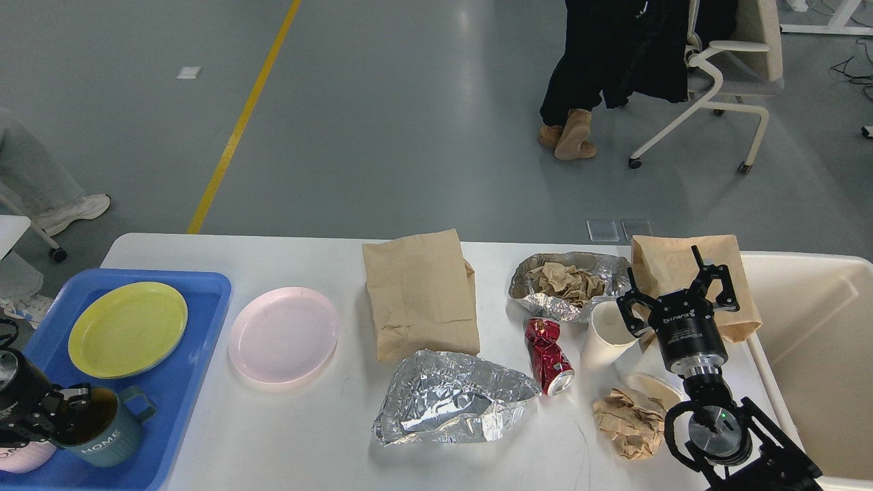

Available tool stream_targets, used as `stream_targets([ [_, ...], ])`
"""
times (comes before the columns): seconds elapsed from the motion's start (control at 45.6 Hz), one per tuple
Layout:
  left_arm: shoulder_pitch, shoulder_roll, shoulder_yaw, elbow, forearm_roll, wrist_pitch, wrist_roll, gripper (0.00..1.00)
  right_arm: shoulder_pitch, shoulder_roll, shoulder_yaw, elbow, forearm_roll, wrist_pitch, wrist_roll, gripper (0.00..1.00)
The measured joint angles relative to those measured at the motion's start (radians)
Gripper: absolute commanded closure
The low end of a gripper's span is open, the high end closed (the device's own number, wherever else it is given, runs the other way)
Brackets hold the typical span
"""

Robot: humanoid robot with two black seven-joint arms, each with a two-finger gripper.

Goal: Tidy desktop
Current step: 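Lift the teal mug and place it on the tray beside the pink mug, then move the left gripper to the edge of the pink plate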

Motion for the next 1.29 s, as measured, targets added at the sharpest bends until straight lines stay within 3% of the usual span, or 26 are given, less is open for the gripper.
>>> stream_targets([
  [0.154,0.009,-0.001,-0.008,0.001,-0.003,0.000,-0.002,0.96,0.000,0.000,0.000,0.000,0.000,0.000,0.000,0.00],
  [0.263,0.010,-0.002,-0.009,0.002,-0.004,0.003,-0.002,0.86,0.000,0.000,0.000,0.000,0.000,0.000,0.000,0.00],
  [0.395,0.017,-0.014,-0.009,0.002,-0.006,0.015,-0.004,0.52,0.000,0.000,0.000,0.000,0.000,0.000,0.000,0.00],
  [0.461,0.026,-0.024,-0.009,0.000,-0.008,0.031,-0.008,0.24,0.000,0.000,0.000,0.000,0.000,0.000,0.000,0.00],
  [0.504,0.030,-0.027,-0.008,0.000,-0.012,0.044,-0.009,0.11,0.000,0.000,0.000,0.000,0.000,0.000,0.000,0.00],
  [0.768,0.031,-0.021,0.007,-0.004,-0.028,0.074,-0.007,0.08,0.000,0.000,0.000,0.000,0.000,0.000,0.000,0.00],
  [1.294,-0.045,0.009,0.049,-0.076,-0.029,0.039,0.002,0.08,0.000,0.000,0.000,0.000,0.000,0.000,0.000,0.00],
])
